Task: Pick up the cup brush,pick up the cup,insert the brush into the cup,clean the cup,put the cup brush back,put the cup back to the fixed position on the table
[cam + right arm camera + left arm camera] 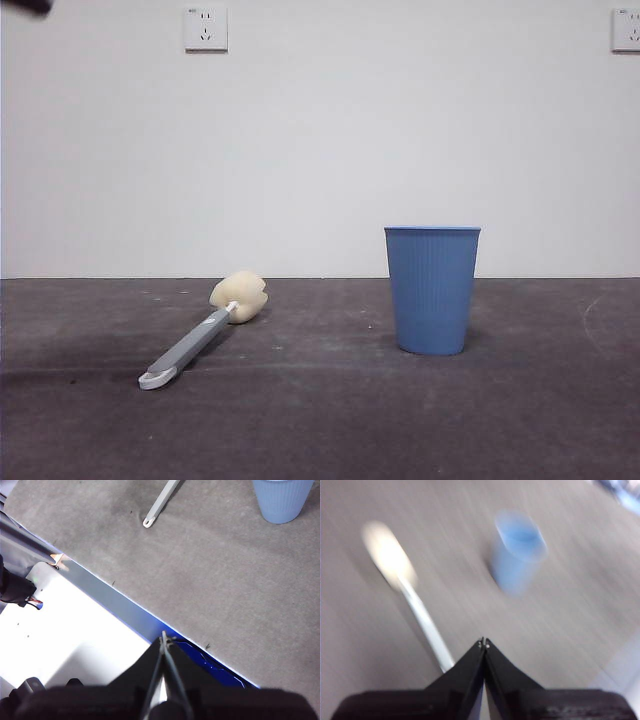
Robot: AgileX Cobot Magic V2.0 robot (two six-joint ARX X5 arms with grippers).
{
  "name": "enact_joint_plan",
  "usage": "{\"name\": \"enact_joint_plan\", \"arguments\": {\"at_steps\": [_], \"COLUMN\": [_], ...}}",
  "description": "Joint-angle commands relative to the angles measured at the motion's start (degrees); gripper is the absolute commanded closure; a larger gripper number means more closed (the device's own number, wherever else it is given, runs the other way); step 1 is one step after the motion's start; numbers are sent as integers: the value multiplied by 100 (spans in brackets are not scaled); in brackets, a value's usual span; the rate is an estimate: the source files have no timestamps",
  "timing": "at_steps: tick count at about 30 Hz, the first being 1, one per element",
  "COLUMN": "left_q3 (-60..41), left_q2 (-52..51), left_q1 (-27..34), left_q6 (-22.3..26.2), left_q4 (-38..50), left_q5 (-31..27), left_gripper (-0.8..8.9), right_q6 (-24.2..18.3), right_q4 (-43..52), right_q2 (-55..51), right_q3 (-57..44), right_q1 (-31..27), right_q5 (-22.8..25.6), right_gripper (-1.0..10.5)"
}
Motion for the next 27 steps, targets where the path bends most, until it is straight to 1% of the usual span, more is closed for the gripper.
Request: {"name": "enact_joint_plan", "arguments": {"at_steps": [1, 3, 4, 7, 10, 14, 16, 21, 27], "left_q3": [-57, -138, -234, -551, -1027, -1950, -2485, -3475, -4319], "left_q2": [-234, -339, -424, -695, -1067, -1666, -1969, -2498, -3077], "left_q1": [640, 1209, 1598, 2367, 2824, 3163, 3241, 3259, 3259], "left_q6": [1600, 1781, 1834, 1904, 1910, 1873, 1700, 1397, 968], "left_q4": [1235, 1801, 2144, 2647, 2833, 3014, 3143, 3191, 3178], "left_q5": [66, 466, 636, 605, 608, 612, 616, 608, 542], "left_gripper": [817, 817, 817, 817, 817, 817, 817, 817, 817], "right_q6": [-46, -46, -46, -46, -46, -46, -46, -46, -44], "right_q4": [13, 13, 13, 13, 13, 13, 13, 13, 13], "right_q2": [-13, -13, -13, -13, -13, -13, -13, -13, -13], "right_q3": [-7, -7, -7, -7, -7, -7, -7, -7, -7], "right_q1": [13, 13, 13, 13, 13, 13, 13, 13, 13], "right_q5": [20, 20, 20, 17, 20, 20, 20, 20, 20], "right_gripper": [946, 946, 946, 946, 946, 946, 946, 946, 946]}}
